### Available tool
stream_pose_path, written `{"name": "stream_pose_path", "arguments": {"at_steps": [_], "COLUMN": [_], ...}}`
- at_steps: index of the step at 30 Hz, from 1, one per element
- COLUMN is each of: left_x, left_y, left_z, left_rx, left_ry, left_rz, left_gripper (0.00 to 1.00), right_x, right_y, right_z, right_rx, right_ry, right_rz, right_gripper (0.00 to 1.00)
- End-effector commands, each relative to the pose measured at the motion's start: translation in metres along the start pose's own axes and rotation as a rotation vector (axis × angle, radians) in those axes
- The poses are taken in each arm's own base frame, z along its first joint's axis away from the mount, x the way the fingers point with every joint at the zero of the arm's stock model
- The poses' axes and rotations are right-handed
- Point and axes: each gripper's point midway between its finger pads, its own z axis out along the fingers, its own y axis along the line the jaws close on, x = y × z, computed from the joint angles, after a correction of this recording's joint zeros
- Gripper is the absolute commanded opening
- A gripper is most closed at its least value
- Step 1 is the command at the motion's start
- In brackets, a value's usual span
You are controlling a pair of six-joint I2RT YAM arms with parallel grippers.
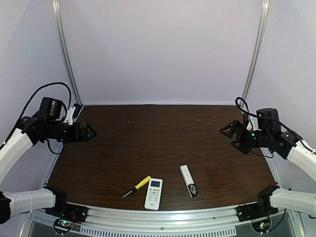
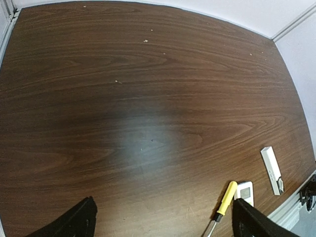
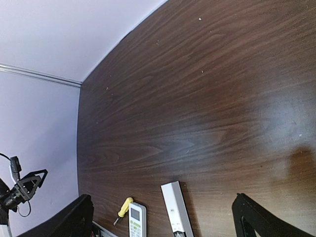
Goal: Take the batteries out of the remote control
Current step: Pick up the remote control from the center of the board.
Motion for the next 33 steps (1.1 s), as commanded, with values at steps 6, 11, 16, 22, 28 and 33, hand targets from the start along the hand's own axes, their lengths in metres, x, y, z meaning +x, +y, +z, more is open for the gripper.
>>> {"name": "stream_pose_path", "arguments": {"at_steps": [6,11,16,22,28,33], "left_x": [0.012,0.019,0.032,0.037,0.035,0.034], "left_y": [-0.017,-0.02,-0.013,-0.01,-0.01,-0.01], "left_z": [-0.013,-0.012,0.007,0.012,0.008,0.007], "left_rx": [0.035,0.057,0.036,0.024,0.026,0.026], "left_ry": [-0.012,0.003,0.095,0.129,0.111,0.102], "left_rz": [0.11,0.114,0.094,0.089,0.093,0.089], "left_gripper": [0.97,0.97,0.97,0.96,0.96,0.96], "right_x": [0.026,0.042,0.063,0.086,0.108,0.131], "right_y": [-0.009,-0.001,0.008,0.021,0.032,0.033], "right_z": [-0.022,-0.02,-0.005,0.011,0.032,0.05], "right_rx": [0.203,0.186,0.216,0.3,0.373,0.436], "right_ry": [0.022,0.096,0.205,0.306,0.398,0.466], "right_rz": [0.049,0.024,-0.042,-0.187,-0.314,-0.393], "right_gripper": [1.0,1.0,1.0,1.0,1.0,1.0]}}
